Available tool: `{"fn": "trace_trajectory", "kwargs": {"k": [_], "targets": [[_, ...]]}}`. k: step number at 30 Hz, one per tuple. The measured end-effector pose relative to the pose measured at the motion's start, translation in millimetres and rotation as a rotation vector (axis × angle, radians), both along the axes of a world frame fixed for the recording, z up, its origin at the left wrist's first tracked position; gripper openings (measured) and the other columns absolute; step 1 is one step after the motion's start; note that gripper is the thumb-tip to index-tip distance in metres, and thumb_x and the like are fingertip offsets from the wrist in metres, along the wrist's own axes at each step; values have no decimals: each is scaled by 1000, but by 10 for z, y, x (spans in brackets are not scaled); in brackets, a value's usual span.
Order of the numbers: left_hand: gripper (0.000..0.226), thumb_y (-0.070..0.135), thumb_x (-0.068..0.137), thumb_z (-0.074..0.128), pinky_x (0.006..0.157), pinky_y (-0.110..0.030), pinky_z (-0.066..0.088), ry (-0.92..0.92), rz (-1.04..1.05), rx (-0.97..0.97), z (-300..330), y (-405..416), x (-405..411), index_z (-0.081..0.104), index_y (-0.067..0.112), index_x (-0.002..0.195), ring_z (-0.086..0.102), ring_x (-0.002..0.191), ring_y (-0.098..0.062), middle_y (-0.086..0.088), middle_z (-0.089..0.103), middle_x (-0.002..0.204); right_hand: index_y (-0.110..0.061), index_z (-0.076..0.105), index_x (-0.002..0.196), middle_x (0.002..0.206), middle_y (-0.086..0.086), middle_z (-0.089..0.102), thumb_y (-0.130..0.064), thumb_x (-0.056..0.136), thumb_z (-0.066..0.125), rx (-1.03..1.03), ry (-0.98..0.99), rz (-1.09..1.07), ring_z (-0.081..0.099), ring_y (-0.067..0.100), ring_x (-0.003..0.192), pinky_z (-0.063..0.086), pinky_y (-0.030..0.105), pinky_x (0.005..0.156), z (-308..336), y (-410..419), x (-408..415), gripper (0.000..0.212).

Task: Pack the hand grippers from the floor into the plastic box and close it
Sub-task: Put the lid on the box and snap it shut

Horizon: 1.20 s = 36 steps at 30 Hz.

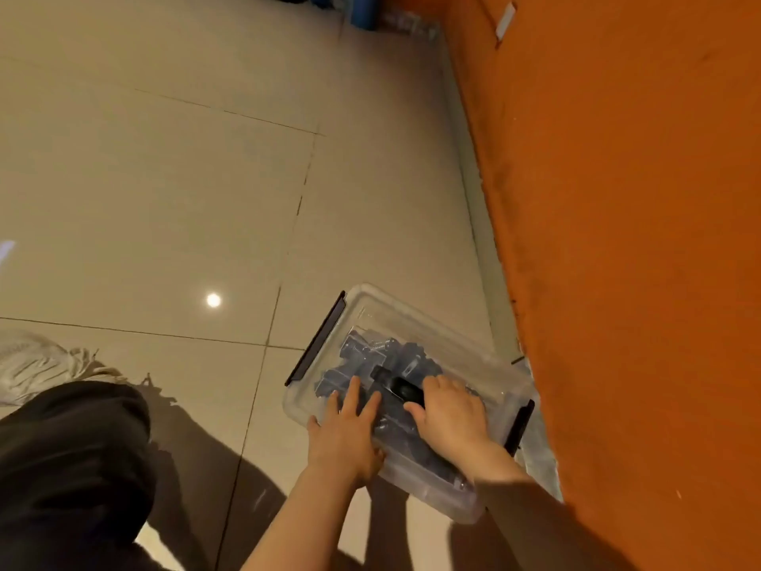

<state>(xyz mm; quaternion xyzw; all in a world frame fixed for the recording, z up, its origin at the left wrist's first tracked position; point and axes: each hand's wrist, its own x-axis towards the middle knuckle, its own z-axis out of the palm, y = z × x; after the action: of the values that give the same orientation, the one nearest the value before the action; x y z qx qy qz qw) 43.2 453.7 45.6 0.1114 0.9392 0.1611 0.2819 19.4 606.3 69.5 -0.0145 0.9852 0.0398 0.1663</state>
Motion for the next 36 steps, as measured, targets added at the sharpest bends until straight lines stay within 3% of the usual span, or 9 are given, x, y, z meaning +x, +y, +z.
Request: {"fn": "trace_trajectory", "kwargs": {"k": [8,12,19,20,22,24,27,31,36], "targets": [[84,62,87,43,111,-59,-2,24,-419,1,-261,665,596,-9,35,148,-25,140,-25,2,-28,153,-13,48,121,115,6,58,-51,97,34,-38,-68,-369,58,23,101,44,30,77,-127,889,1000,47],[95,73,81,41,110,-57,-8,60,-594,-36,-327,914,828,-16,33,146,-38,127,-22,1,-37,146,-14,47,121,112,3,56,-53,97,31,-73,-69,-515,55,15,92,41,23,71,-253,1132,1525,48],[111,86,64,40,101,-67,-13,191,-559,-135,-338,950,960,-33,36,132,-40,127,-33,-6,-48,134,-13,48,122,112,5,57,-55,96,32,-40,3,-597,59,19,95,44,25,69,-310,1131,1639,52],[111,87,64,38,100,-70,-8,233,-549,-106,-355,964,948,-26,34,138,-34,130,-37,-10,-40,141,-14,48,121,111,5,57,-57,94,35,-46,1,-609,59,18,94,46,26,71,-329,1141,1615,52],[108,92,60,25,94,-76,22,220,-572,-105,-344,964,889,14,30,148,-5,138,-49,-19,11,154,-18,46,126,115,3,55,-58,91,43,-96,30,-613,58,18,97,50,28,76,-366,1207,1561,53],[100,92,61,13,90,-74,34,277,-589,-80,-486,934,842,37,32,137,9,136,-51,-20,43,140,-22,40,133,125,2,50,-56,89,49,-108,132,-502,56,20,106,48,29,82,-435,1303,1582,57],[92,88,67,9,91,-71,31,369,-643,-41,-605,917,812,34,36,139,7,135,-47,-21,38,142,-24,49,132,128,4,57,-49,88,48,-106,290,-268,52,24,118,43,40,93,-654,1356,1735,50],[92,88,67,15,90,-73,29,382,-687,48,-728,911,744,28,39,144,10,136,-50,-20,27,149,-27,20,148,154,-1,25,-51,100,17,-190,253,-314,12,16,145,11,48,113,-934,1326,1959,54],[94,87,66,10,95,-75,17,298,-782,54,-718,941,609,25,39,145,8,138,-48,-18,19,153,-23,22,148,155,0,25,-56,98,14,-73,209,-333,15,20,145,12,48,112,-948,1331,1938,60]]}}
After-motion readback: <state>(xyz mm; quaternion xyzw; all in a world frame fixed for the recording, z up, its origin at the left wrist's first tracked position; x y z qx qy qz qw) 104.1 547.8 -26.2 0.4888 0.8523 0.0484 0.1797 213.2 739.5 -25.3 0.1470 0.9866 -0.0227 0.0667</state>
